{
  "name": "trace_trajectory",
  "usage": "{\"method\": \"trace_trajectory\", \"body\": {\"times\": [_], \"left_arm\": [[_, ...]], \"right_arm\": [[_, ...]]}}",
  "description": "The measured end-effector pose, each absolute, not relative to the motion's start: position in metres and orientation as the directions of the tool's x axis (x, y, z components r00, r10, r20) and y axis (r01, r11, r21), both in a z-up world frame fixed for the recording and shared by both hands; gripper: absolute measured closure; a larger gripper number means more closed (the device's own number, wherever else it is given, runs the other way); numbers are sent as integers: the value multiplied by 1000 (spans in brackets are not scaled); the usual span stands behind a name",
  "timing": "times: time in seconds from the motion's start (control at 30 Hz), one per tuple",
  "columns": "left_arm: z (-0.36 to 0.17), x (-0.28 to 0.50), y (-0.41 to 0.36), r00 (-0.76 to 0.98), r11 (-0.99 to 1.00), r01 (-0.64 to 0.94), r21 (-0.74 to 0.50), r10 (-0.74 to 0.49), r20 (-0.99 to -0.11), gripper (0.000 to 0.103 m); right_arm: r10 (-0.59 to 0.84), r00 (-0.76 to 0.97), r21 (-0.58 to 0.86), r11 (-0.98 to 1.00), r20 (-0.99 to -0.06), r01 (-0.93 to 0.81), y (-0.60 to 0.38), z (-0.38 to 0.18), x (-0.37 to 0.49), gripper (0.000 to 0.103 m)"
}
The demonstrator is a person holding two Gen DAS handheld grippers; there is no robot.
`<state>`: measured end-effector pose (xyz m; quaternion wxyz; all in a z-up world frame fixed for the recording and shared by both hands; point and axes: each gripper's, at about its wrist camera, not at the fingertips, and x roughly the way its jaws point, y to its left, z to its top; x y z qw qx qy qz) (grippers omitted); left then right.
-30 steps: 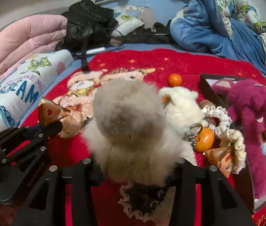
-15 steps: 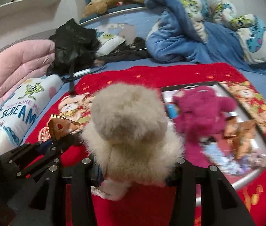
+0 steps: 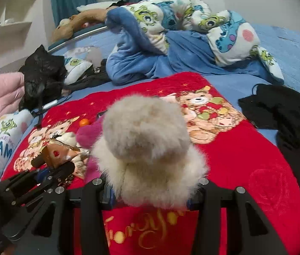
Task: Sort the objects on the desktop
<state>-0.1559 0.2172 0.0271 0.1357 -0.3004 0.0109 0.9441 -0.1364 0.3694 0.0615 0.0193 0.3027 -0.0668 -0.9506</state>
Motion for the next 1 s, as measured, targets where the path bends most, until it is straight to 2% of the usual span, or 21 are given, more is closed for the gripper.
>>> {"method": "trace_trajectory", "body": {"times": [1.0], "left_arm": [[-15, -182, 249, -745, -964, -265, 24, 189, -640, 88]], "right_arm": [[-160, -751, 200, -979, -641, 38, 385, 20, -168, 58]]}}
